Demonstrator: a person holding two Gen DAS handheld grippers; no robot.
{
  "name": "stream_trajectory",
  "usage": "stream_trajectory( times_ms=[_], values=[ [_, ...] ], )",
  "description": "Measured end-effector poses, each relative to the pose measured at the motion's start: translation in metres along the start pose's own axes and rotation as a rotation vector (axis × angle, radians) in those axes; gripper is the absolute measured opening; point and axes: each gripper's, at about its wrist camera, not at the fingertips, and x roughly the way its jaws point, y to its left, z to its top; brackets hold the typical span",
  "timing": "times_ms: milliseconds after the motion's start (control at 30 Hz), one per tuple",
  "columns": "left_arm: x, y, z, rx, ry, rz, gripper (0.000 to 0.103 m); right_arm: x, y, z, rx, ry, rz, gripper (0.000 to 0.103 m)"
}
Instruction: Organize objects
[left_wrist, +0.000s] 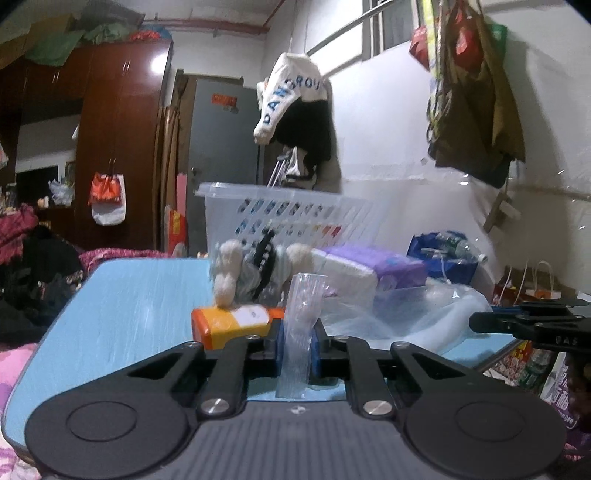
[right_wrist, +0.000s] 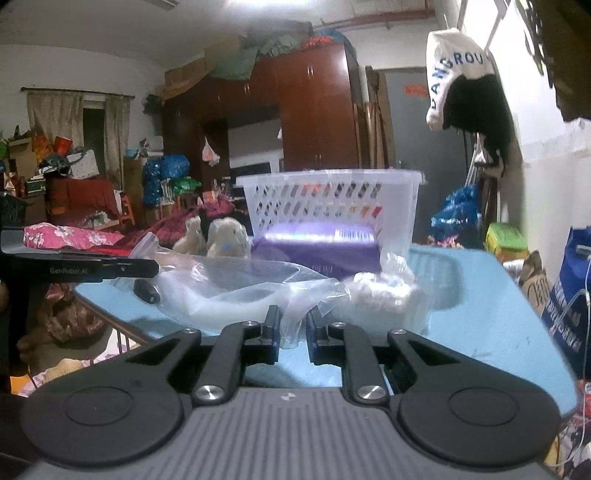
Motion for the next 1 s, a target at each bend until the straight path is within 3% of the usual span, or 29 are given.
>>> stream_trajectory(
  times_ms=[300, 533, 667, 800, 1000],
  values=[
    [-0.011, -0.004, 0.022, -0.002, -0.093, -0.021, 0.017, -0.01, -0.001, 0.022, -0.015, -0.075, 0.005, 0.016],
    [-0.01, -0.007, 0.086, 0.023, -0.227, -0.018, 0.017, -0.006, -0.003, 0.07, -0.077, -0.186, -0.025, 0.016],
    [0.013, -0.007, 0.134, 0.051, -0.276, 0.007, 0.017, 0.014, -0.013, 0.107, -0.098, -0.22, -0.037, 0.015],
    [0.06, 0.002, 0.176, 0.05, -0.22, 0.04, 0.017, 0.055, -0.031, 0.138, -0.076, -0.183, -0.067, 0.015],
    [0.156, 0.033, 0.197, -0.003, 0.016, 0.094, 0.017, 0.136, -0.068, 0.162, 0.0, 0.008, -0.108, 0.015]
  ],
)
